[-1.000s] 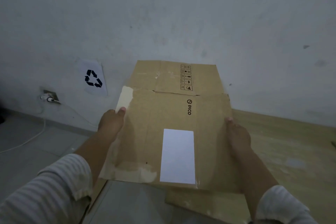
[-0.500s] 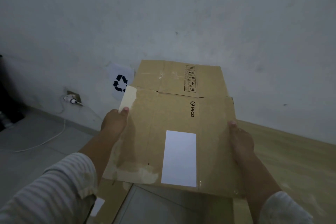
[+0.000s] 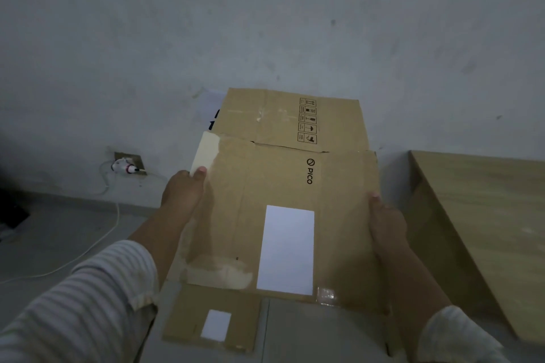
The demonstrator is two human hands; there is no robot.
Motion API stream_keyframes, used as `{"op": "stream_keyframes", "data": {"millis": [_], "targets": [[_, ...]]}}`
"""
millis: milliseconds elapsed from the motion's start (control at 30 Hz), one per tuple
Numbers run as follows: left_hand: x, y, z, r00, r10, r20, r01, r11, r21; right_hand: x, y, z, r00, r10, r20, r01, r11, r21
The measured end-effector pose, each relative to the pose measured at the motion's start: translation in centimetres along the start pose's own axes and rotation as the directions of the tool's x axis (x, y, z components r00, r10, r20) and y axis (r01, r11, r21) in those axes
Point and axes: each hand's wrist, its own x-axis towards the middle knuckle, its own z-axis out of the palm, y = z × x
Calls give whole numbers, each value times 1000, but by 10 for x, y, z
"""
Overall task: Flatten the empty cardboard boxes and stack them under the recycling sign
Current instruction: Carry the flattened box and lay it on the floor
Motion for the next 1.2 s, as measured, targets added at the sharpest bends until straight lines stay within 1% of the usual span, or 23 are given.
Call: {"op": "stream_keyframes", "data": {"millis": [133, 167, 267, 400, 467, 600, 700, 767, 867, 967, 1100, 1200], "targets": [[33, -35, -1, 999, -23, 39, 24, 999, -24, -10, 10, 51, 997, 66, -29, -63, 994, 94], [39, -44, -1, 999, -36, 38, 37, 999, -28, -11, 9, 62, 997, 68, -23, -66, 995, 78], [54, -73, -4, 997, -72, 37, 74, 997, -36, -19, 3, 94, 999, 51, -2, -51, 998, -44], [81, -108, -11, 991, -122, 51, 123, 992, -18, -35, -6, 132, 998, 51, 43, -51, 999, 3], [96, -125, -15, 988, -140, 63, 142, 990, -22, -44, -12, 154, 995, 61, 81, -61, 998, -14], [128, -160, -19, 983, -151, 99, 152, 988, 3, -60, -12, 202, 990, 105, 97, -107, 994, 12], [147, -190, -17, 974, -182, 135, 181, 983, 25, -72, -9, 239, 988, 129, 87, -126, 991, -38], [157, -210, -14, 970, -190, 151, 183, 981, 59, -78, 4, 266, 988, 151, 35, -148, 987, -60], [171, -241, -3, 961, -201, 190, 187, 978, 87, -79, 31, 303, 981, 192, 20, -187, 970, -154], [183, -278, 20, 959, -206, 194, 188, 976, 106, -81, 46, 333, 969, 246, 2, -243, 957, -161], [197, -336, 69, 958, -208, 199, 183, 973, 138, -66, 104, 382, 963, 270, 16, -262, 944, -199], [204, -390, 116, 951, -239, 195, 208, 963, 170, -55, 159, 421, 963, 268, 24, -256, 940, -224]]}}
